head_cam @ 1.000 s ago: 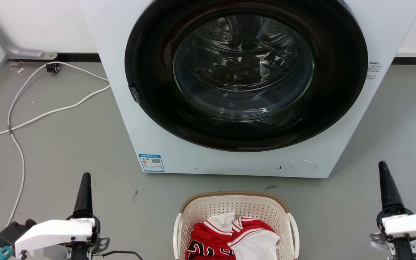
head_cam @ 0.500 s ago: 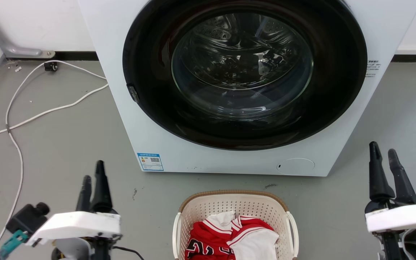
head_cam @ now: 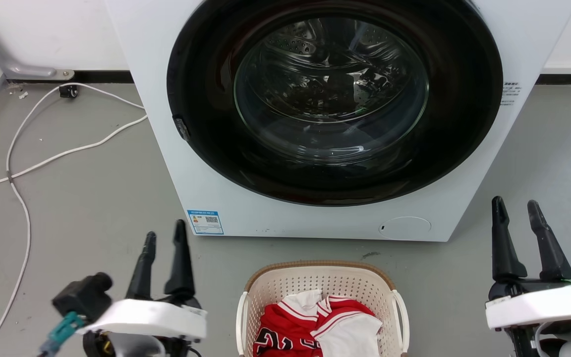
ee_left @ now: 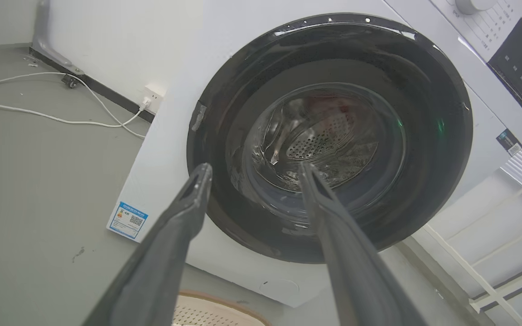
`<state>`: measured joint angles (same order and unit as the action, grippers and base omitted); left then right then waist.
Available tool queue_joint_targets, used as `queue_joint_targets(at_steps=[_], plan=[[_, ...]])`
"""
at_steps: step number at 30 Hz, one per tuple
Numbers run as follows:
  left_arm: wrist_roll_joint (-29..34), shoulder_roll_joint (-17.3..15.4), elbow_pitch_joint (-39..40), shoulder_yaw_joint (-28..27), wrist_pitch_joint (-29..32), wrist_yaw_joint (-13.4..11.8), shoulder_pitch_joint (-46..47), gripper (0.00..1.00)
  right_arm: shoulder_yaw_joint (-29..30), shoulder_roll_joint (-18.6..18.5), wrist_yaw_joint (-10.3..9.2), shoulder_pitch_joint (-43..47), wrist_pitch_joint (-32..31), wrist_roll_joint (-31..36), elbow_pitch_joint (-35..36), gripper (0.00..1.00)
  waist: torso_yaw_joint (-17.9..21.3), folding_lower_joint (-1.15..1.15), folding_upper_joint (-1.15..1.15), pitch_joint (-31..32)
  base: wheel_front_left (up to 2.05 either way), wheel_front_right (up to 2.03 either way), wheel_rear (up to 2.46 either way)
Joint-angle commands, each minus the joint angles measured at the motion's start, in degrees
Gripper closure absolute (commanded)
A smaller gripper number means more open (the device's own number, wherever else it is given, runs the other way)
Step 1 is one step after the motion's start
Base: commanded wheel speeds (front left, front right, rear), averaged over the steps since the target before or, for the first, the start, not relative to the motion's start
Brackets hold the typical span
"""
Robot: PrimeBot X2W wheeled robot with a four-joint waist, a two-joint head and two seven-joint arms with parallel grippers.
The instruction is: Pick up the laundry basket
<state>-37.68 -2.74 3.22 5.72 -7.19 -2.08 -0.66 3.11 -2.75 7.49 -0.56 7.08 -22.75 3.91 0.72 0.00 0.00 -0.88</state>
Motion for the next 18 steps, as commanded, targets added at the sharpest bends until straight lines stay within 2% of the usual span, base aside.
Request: queue_joint_targets(at_steps=[1, 10, 18], plan=[[3.52, -0.13, 0.97, 1.29, -0.62, 0.07, 0.42, 0.00, -0.19, -0.19, 0.00, 0.05, 0.70, 2.27, 1.12, 0.00, 0.02, 0.00, 0.00, -0.02, 0.00, 0.00, 0.00], [12.56, -0.83, 2.70, 5.60, -1.83, -1.45, 1.02, 0.00, -0.69, -0.20, 0.00, 0.89, 1.86, 7.85, 1.91, 0.00, 0.18, 0.00, 0.00, -0.15, 0.00, 0.00, 0.00], [18.26, -3.15, 3.27, 11.14, -2.94, -5.28, 1.49, 0.00, -0.35, -0.19, 0.00, 2.08, 3.03, 10.82, 0.03, 0.00, 0.05, 0.00, 0.00, -0.05, 0.00, 0.00, 0.00]])
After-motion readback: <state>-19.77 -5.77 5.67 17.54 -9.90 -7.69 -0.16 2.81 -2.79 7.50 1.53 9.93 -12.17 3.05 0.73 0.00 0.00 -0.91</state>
